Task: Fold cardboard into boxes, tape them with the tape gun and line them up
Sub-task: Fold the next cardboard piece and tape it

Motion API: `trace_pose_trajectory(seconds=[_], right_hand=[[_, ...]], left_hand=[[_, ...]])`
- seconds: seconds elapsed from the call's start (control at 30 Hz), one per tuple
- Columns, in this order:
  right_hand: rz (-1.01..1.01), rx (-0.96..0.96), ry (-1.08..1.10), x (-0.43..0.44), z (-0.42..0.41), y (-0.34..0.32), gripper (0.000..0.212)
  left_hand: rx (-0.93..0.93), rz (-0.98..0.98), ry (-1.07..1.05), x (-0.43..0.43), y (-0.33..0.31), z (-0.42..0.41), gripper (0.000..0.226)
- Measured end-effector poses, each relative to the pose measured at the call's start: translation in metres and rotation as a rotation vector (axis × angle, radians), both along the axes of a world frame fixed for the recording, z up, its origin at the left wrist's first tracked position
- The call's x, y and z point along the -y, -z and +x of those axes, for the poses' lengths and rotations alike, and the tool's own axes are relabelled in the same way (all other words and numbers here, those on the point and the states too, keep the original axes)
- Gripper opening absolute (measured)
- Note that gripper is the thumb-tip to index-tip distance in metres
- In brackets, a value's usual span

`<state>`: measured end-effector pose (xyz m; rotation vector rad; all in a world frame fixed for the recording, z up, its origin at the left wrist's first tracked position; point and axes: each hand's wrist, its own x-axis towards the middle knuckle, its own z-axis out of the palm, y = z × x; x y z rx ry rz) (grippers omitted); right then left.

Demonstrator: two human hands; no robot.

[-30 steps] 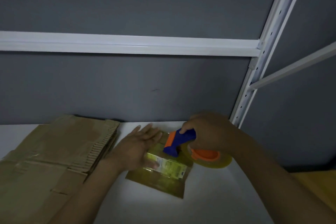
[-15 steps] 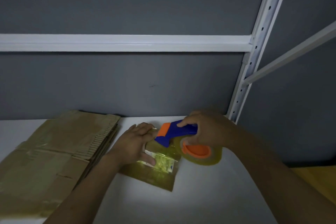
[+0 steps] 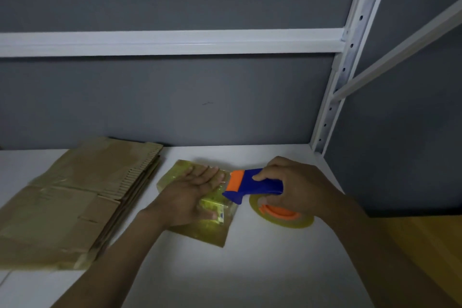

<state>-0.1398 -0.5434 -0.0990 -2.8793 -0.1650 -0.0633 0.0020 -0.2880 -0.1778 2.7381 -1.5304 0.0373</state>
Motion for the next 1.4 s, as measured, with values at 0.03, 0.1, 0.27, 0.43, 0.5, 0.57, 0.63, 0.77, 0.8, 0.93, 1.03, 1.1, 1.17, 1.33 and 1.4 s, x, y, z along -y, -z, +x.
trace_pose_trajectory(seconds=[0.03, 0.1, 0.27, 0.43, 0.5, 0.57, 0.63, 0.77, 0.8, 0.93, 1.03, 1.1, 1.17, 1.33, 1.4], right_hand=[[-0.026, -0.001, -0.004, 0.0, -0.001, 0.0, 0.059], [-0.053, -0.022, -0.006, -0.001, -0.002, 0.003, 0.061], [0.17, -0.089, 0.047, 0.005, -0.013, 0.021, 0.066], [0.217, -0.056, 0.039, 0.006, -0.027, 0.029, 0.068], [0.24, -0.052, 0.04, 0.005, -0.029, 0.03, 0.068], [0.248, -0.067, 0.044, 0.01, -0.032, 0.029, 0.068], [0.261, -0.095, 0.066, 0.02, -0.037, 0.026, 0.067], [0.258, -0.136, 0.113, 0.043, -0.051, 0.027, 0.066], [0.248, -0.143, 0.121, 0.044, -0.054, 0.027, 0.066], [0.155, -0.139, 0.133, 0.027, -0.06, 0.023, 0.064], [-0.073, -0.005, 0.107, -0.003, -0.053, 0.023, 0.05], [-0.144, 0.063, 0.12, -0.021, -0.044, 0.027, 0.04], [-0.16, 0.076, 0.183, -0.029, -0.035, 0.028, 0.037], [-0.13, 0.061, 0.295, -0.04, -0.026, 0.029, 0.042], [-0.096, 0.015, 0.383, -0.039, -0.018, 0.028, 0.038]], left_hand=[[0.021, -0.046, 0.019, 0.005, 0.002, -0.007, 0.094], [0.012, -0.053, -0.004, 0.012, 0.005, -0.012, 0.091], [0.002, -0.09, -0.07, 0.011, 0.008, -0.01, 0.104], [0.005, -0.119, -0.081, 0.01, 0.009, -0.011, 0.095], [-0.017, -0.15, -0.077, 0.008, 0.01, -0.011, 0.09], [-0.021, -0.111, -0.097, 0.009, 0.006, -0.012, 0.089], [-0.021, -0.06, -0.118, 0.01, 0.004, -0.012, 0.097], [0.001, -0.037, -0.133, 0.012, 0.006, -0.008, 0.102], [0.003, -0.044, -0.132, 0.012, 0.007, -0.008, 0.101], [-0.015, -0.075, -0.141, 0.013, 0.006, -0.012, 0.102], [0.008, -0.052, -0.162, 0.014, 0.004, -0.016, 0.104], [0.022, -0.051, -0.181, 0.016, 0.005, -0.02, 0.106], [0.02, -0.059, -0.205, 0.018, 0.006, -0.023, 0.107], [0.046, -0.032, -0.279, 0.026, 0.007, -0.036, 0.118], [0.026, -0.019, -0.299, 0.026, 0.005, -0.038, 0.117]])
